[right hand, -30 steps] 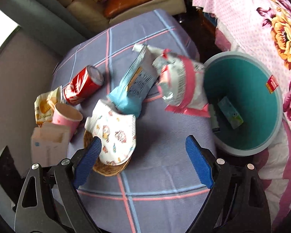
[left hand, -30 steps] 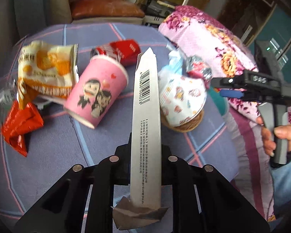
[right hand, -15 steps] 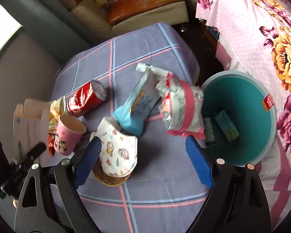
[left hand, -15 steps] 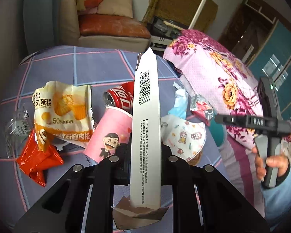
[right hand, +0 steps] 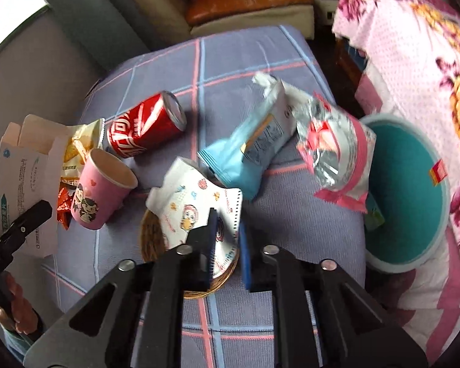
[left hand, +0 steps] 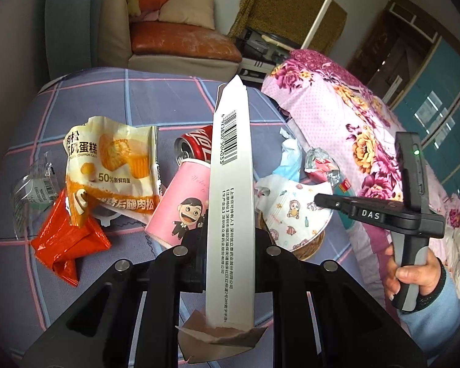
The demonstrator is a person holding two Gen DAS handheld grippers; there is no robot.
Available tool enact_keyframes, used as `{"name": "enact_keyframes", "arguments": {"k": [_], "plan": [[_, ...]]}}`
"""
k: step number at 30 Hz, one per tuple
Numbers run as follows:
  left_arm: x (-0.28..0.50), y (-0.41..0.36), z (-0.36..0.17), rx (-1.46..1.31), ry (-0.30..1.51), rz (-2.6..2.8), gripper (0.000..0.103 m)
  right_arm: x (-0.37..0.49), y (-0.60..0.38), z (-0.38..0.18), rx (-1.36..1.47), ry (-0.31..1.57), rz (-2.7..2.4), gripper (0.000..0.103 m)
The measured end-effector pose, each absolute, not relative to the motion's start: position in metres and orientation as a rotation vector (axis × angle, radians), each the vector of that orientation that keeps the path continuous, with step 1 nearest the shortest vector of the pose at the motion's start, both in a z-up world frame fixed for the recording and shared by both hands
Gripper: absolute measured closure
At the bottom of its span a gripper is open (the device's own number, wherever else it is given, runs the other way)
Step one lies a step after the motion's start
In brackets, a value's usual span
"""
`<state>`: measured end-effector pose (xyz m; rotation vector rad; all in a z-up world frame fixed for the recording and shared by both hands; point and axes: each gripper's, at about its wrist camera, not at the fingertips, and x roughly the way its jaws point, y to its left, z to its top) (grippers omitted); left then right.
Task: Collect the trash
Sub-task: 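Carry the mask with the right tool and the strip with the left tool toward the bin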
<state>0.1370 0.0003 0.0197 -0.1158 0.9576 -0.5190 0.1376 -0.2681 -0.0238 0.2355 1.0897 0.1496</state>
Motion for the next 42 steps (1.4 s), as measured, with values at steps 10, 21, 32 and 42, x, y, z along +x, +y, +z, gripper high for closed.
{"name": "enact_keyframes", "arguments": {"k": [10, 21, 32, 42], "plan": [[0.121, -0.002, 0.026, -0.12, 0.941, -0.535, 0.086, 0.125, -0.255, 0.022, 0.196, 1.003, 0.197, 0.1], [0.11, -0.027, 0.05, -0.095, 0.888, -0.58, 0.086, 0.106, -0.284, 0.076, 0.204, 0.892, 0.147, 0.1], [0.103, -0.044, 0.053, -0.071, 0.889, -0.607, 0.086, 0.089, -0.292, 0.08, 0.231, 0.892, 0.159, 0.101], [0.097, -0.048, 0.034, -0.065, 0.929, -0.618, 0.086, 0.084, -0.289, 0.008, 0.273, 1.091, 0.185, 0.096]]}}
